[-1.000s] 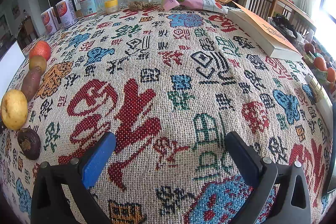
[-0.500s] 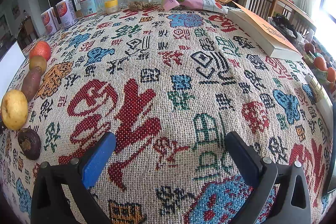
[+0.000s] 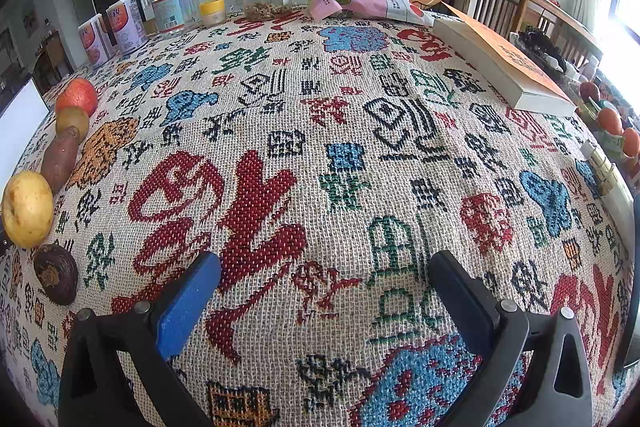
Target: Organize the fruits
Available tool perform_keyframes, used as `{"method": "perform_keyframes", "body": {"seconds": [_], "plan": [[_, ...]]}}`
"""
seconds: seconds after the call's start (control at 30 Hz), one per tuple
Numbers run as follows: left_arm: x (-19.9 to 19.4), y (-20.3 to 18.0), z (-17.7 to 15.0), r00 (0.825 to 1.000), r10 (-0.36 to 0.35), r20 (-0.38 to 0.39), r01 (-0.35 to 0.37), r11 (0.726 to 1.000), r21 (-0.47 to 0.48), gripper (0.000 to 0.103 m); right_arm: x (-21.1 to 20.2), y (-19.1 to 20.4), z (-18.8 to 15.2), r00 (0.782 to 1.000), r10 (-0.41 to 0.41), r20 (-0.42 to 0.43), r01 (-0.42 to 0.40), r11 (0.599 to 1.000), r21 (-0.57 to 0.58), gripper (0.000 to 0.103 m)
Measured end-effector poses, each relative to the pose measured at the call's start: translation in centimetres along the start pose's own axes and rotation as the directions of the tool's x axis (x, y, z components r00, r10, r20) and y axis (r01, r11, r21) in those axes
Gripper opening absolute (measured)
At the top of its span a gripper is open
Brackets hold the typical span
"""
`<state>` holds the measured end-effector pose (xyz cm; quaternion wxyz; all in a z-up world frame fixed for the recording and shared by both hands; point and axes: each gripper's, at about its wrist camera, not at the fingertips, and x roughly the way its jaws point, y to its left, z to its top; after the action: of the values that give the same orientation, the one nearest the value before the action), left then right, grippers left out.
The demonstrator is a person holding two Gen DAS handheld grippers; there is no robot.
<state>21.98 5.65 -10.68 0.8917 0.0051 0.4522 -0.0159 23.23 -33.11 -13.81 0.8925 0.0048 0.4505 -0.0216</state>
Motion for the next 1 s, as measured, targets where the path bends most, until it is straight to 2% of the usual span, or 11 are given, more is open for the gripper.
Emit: {"method": "perform_keyframes", "body": {"seconds": [0.67,0.77,0.83,0.87,0.93,1.0], "plan": [[0.0,0.0,0.0,1.000,0.001,-0.001,-0.001,1.000,0.000,0.103,0.0,0.0,-0.1,1.000,0.001,0.001,-0.001,1.000,0.001,0.103],[-0.3,-0.2,-0.4,0.999,-0.008,-0.032,0.009,1.000,0.013,0.103,0.0,0.0,-0.1,1.000,0.001,0.001,-0.001,1.000,0.001,0.103],[-1.1,-0.3,-1.2,0.996,-0.041,-0.074,0.044,0.998,0.039,0.102,0.0,0.0,-0.1,1.000,0.001,0.001,-0.001,1.000,0.001,0.103],[-1.7,-0.3,-1.7,0.994,-0.079,-0.074,0.083,0.995,0.059,0.102,0.0,0.0,-0.1,1.000,0.001,0.001,-0.001,1.000,0.001,0.103],[-3.3,-0.4,-2.4,0.982,-0.184,-0.028,0.186,0.980,0.073,0.101,0.0,0.0,-0.1,1.000,0.001,0.001,-0.001,1.000,0.001,0.103],[-4.5,-1.0,-2.1,0.973,-0.231,0.011,0.229,0.969,0.092,0.101,0.0,0.0,-0.1,1.000,0.001,0.001,-0.001,1.000,0.001,0.103]]}}
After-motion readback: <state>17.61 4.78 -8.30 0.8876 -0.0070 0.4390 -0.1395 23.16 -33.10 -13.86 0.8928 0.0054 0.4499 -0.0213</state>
